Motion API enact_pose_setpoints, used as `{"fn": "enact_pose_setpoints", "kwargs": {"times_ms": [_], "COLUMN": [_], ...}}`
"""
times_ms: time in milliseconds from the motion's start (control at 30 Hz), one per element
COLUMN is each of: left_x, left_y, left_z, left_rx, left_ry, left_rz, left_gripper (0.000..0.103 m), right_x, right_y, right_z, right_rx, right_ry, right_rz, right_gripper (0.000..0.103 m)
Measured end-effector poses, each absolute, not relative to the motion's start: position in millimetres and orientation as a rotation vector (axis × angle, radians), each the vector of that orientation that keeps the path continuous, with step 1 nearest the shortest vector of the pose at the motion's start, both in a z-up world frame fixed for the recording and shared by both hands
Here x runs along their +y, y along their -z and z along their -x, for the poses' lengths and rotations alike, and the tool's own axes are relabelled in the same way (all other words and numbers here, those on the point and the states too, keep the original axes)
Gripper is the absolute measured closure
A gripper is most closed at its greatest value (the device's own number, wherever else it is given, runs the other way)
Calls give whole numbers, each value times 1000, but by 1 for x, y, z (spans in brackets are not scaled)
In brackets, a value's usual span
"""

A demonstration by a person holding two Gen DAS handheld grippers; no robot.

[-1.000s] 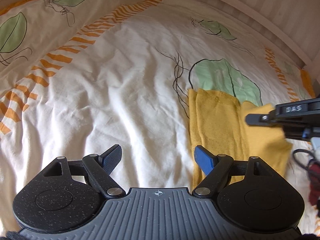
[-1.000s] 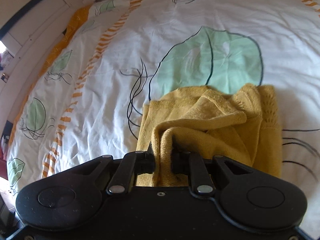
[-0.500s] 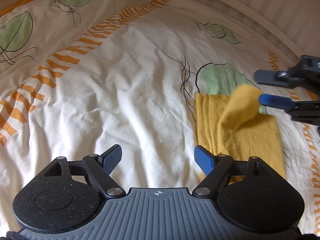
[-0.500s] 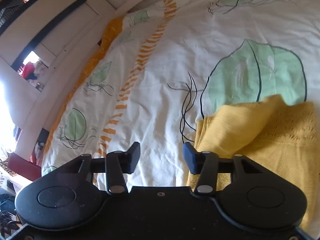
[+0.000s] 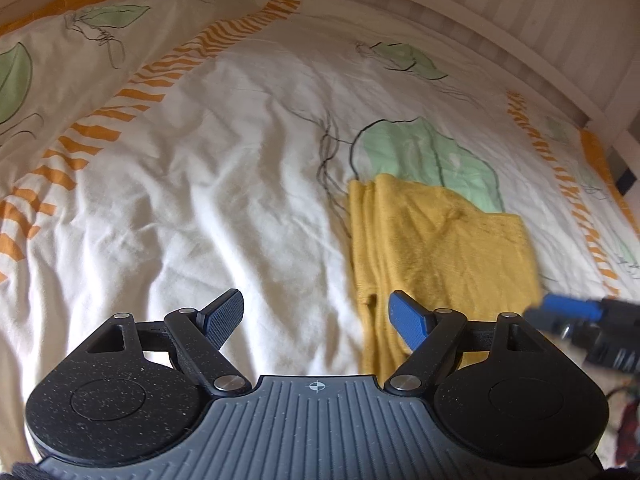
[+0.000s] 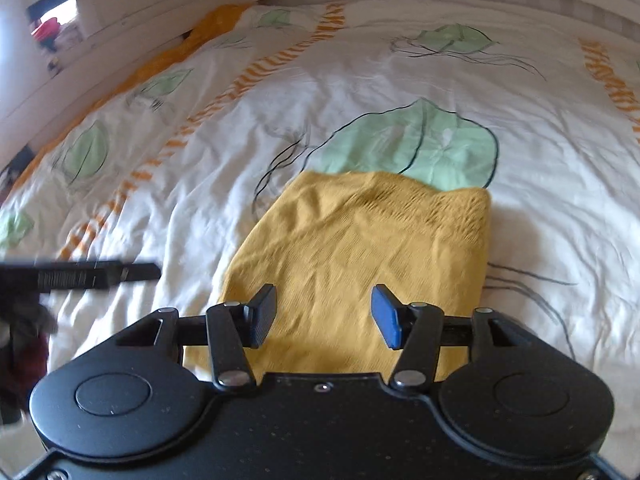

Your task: Fold small clothes

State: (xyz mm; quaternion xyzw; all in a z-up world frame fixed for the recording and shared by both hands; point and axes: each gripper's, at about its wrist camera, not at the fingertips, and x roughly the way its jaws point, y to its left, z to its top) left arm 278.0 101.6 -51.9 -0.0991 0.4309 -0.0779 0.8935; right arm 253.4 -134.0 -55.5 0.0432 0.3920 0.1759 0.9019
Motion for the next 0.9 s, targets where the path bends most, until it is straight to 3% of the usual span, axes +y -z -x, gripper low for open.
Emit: {"fn": "enact_pose_setpoints", "kwargs": {"times_ms": [167,300,567,700,767,800,833,867,900], "left_x": [88,76,58,49,45,45,46,49,52], "left_y": [50,52,70,74,76,75,73,70,67], "left_z": [-273,-267,-269,-270,-271,-270,-268,-265,-262], "left_rx": [891,916,978,980,966,953,927,895,865], "left_ry": [241,336,429,446,447,448,440,437,448], "left_rz": [197,212,249,245,237,239,246,259,271], "left_gripper": [25,39,49,50,50,61,86,94,96], "right_x": [-109,-91,-79,-78,-80,-82,-84,-88,-91], "right_y": [72,81,100,108,111,111,109,105,99], "right_z": [-211,-190,-185,-185,-186,-187,-187,-186,-183], "right_rx": [757,709,663,654,658,661,656,647,633], "right_ry": [-431,-450,-421,-397,-392,-392,-395,-400,-406], "right_rz": [85,229,420,484,491,481,461,432,400], "right_gripper": [43,44,45,54,82,90,92,92,92]}}
